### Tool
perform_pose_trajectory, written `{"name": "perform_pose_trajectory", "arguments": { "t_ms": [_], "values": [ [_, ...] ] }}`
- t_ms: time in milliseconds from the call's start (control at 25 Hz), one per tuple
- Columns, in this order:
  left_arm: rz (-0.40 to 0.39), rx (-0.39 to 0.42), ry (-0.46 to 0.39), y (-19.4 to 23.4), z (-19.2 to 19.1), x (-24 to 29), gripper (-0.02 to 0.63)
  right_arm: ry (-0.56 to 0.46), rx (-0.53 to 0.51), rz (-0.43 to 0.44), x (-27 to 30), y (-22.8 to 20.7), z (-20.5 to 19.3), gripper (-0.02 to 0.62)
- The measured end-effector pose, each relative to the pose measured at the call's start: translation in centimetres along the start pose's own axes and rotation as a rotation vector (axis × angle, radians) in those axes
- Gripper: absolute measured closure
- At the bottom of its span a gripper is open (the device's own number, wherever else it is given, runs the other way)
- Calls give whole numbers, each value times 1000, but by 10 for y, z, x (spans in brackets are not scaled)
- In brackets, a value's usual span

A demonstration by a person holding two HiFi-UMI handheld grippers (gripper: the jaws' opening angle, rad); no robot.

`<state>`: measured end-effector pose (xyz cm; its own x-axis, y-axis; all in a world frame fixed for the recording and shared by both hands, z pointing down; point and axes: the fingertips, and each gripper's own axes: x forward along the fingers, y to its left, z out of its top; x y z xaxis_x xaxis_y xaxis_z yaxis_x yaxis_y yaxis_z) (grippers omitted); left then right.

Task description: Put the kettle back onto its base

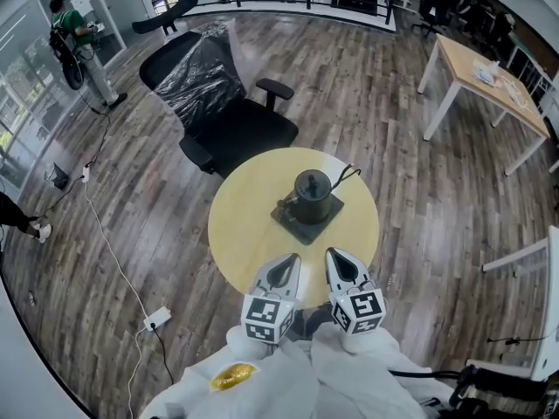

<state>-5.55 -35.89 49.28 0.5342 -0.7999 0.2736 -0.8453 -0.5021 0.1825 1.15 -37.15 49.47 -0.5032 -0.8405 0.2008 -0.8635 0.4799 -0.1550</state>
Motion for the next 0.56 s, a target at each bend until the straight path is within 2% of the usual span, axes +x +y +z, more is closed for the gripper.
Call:
{"name": "perform_pose_trajectory", "arguments": {
  "t_ms": [560],
  "values": [
    [14, -18, 0, -5, 1, 1, 606, 2, 2, 0, -6, -1, 1, 584]
  ]
}}
